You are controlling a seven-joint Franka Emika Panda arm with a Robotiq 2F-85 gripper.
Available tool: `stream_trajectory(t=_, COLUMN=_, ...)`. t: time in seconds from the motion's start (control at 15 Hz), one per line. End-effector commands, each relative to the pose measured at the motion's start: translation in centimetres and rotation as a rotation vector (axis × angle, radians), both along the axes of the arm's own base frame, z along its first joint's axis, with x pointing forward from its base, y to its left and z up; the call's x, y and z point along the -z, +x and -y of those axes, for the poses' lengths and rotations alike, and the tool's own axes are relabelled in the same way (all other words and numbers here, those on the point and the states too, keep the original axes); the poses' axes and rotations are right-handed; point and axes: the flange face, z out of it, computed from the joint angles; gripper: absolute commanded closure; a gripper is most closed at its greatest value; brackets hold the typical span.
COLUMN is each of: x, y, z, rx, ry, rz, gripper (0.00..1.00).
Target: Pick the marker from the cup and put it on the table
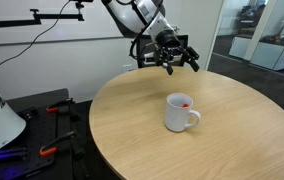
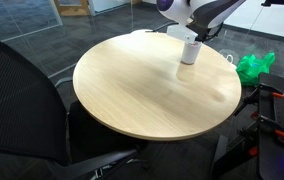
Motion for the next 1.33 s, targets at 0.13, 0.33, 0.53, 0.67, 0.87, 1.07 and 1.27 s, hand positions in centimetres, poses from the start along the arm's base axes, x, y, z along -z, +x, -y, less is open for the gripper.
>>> stream_trajectory(t=0.13, x=-0.5, y=0.0, z=0.1, rx=-0.014, ry=0.027, rz=0.023, gripper=0.00)
stream_trajectory(t=0.33, x=-0.4, y=0.0, z=0.3, rx=-0.034, ry=0.062, rz=0.026, gripper=0.00)
stream_trajectory(t=0.53, x=0.0, y=-0.1, z=0.7, rx=-0.048, ry=0.088, rz=0.026, gripper=0.00)
stream_trajectory(t=0.67, x=0.3, y=-0.3, z=1.0, rx=-0.050, ry=0.100, rz=0.024, gripper=0.00)
stream_trajectory(t=0.87, x=0.9, y=-0.6, z=1.3, rx=-0.070, ry=0.116, rz=0.016, gripper=0.00)
stream_trajectory(t=1.07, x=1.6, y=-0.9, z=1.7, rx=-0.161, ry=0.151, rz=-0.008, gripper=0.00)
stream_trajectory(t=1.27, x=2.2, y=-1.2, z=2.2, rx=-0.232, ry=0.172, rz=-0.026, gripper=0.00)
